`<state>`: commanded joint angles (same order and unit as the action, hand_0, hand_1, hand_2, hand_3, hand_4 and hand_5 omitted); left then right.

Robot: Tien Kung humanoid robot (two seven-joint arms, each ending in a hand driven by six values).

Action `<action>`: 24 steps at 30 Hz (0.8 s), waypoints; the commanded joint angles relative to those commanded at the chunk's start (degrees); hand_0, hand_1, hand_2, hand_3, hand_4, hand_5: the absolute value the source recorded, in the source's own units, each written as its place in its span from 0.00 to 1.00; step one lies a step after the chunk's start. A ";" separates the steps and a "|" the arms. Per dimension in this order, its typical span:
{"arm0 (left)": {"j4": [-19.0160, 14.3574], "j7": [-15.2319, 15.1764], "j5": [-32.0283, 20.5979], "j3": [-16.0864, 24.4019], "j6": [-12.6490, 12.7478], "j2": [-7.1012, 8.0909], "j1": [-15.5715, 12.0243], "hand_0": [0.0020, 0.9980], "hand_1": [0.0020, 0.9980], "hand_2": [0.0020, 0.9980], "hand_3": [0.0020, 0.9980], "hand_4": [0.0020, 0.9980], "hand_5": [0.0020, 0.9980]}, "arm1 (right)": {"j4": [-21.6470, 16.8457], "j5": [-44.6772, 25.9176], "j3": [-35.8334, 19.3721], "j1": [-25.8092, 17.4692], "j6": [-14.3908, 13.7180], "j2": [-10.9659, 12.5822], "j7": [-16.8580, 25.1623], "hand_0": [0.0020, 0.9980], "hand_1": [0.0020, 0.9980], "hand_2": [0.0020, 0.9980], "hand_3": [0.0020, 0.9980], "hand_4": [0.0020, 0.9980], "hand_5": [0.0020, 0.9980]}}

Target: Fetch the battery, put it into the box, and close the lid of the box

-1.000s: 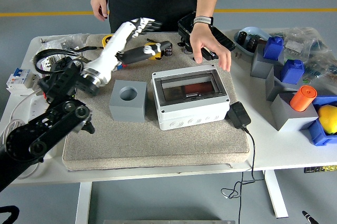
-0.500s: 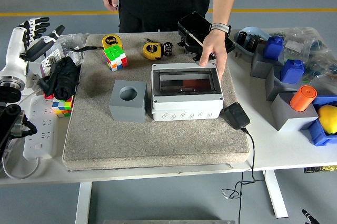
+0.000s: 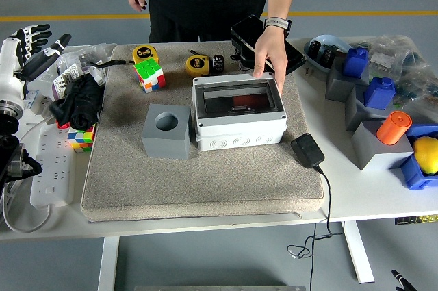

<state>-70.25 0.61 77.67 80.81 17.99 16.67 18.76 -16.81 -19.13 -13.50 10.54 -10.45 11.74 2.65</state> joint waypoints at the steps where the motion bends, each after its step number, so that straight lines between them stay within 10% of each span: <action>1: 0.01 0.03 0.04 0.22 -0.02 -0.02 0.00 0.78 0.77 0.73 0.74 1.00 0.52 | 0.02 -0.07 0.08 -0.05 0.03 0.02 -0.03 0.71 0.68 0.68 0.59 0.98 0.49; 24: -0.12 1.49 0.89 1.79 -0.96 0.20 -0.69 0.78 0.76 0.73 0.74 1.00 0.52 | 0.10 -0.16 0.23 -0.12 -0.11 -0.04 -0.45 0.70 0.68 0.68 0.59 0.98 0.50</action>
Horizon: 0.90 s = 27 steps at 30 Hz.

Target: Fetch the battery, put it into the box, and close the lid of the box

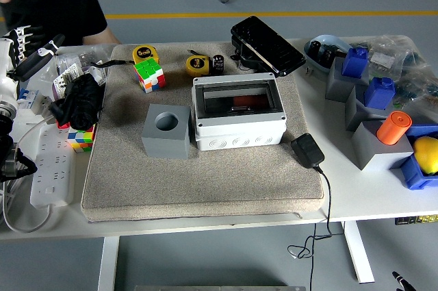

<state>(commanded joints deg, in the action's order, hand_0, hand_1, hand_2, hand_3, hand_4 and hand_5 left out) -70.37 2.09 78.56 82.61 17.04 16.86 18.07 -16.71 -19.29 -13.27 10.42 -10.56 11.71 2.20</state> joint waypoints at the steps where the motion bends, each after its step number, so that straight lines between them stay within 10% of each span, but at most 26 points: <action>1: -0.02 0.09 0.04 0.04 -0.06 0.02 -0.03 0.78 0.76 0.73 0.74 1.00 0.52 | -0.01 0.04 -0.04 0.01 -0.03 0.00 -0.02 0.70 0.68 0.68 0.59 0.98 0.50; 27: -0.06 0.61 0.39 0.28 -0.79 0.41 0.46 0.77 0.76 0.73 0.74 1.00 0.52 | -0.07 0.33 -0.48 0.52 0.01 0.18 -0.21 0.70 0.68 0.68 0.59 0.97 0.50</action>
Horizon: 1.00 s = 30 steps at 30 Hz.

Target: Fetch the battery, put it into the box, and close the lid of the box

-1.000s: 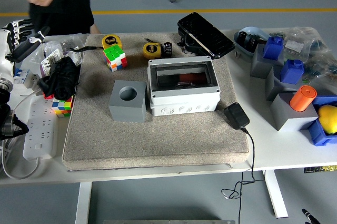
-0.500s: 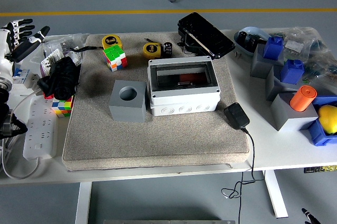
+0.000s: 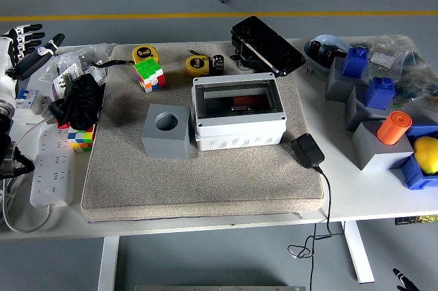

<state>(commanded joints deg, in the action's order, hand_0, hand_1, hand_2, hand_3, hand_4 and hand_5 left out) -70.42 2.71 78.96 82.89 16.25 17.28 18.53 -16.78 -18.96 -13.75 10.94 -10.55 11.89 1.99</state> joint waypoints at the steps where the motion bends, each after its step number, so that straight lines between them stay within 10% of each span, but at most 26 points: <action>1: 0.01 0.00 0.01 0.05 -0.01 0.00 0.02 0.77 0.76 0.73 0.74 1.00 0.52 | 0.00 0.01 0.02 0.02 0.00 -0.01 0.02 0.70 0.68 0.68 0.59 0.97 0.50; 30: 0.00 0.47 0.22 -0.79 -0.83 0.83 0.21 0.77 0.76 0.73 0.73 1.00 0.51 | -0.02 -0.01 0.43 0.52 0.15 0.16 -0.22 0.70 0.68 0.68 0.58 0.96 0.50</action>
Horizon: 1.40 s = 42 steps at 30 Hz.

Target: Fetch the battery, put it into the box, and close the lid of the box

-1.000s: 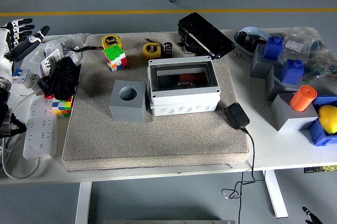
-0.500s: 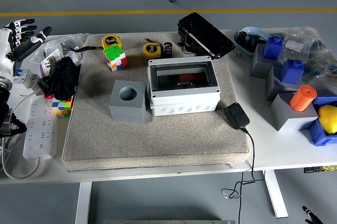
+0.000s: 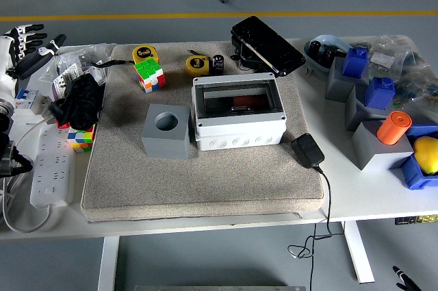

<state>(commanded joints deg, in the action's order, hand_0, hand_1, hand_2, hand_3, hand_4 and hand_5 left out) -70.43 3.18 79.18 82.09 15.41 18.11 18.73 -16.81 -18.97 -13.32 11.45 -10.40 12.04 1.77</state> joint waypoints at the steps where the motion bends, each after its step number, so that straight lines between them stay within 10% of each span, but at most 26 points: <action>1: 0.01 0.02 0.01 -0.01 -0.02 -0.01 0.00 0.77 0.76 0.73 0.73 1.00 0.51 | 0.01 -0.01 0.02 -0.02 0.04 0.01 -0.04 0.70 0.68 0.68 0.58 0.96 0.49; 42: 0.58 0.63 0.03 -0.14 -0.67 -0.64 -1.09 0.77 0.76 0.73 0.74 0.99 0.50 | 0.07 0.58 -0.87 -0.63 0.68 -0.33 -1.13 0.70 0.69 0.68 0.59 0.97 0.50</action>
<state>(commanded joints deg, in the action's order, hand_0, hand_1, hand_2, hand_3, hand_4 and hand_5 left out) -69.85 3.81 79.21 81.95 14.74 17.48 17.65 -16.74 -18.39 -14.20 10.82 -9.71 11.71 0.64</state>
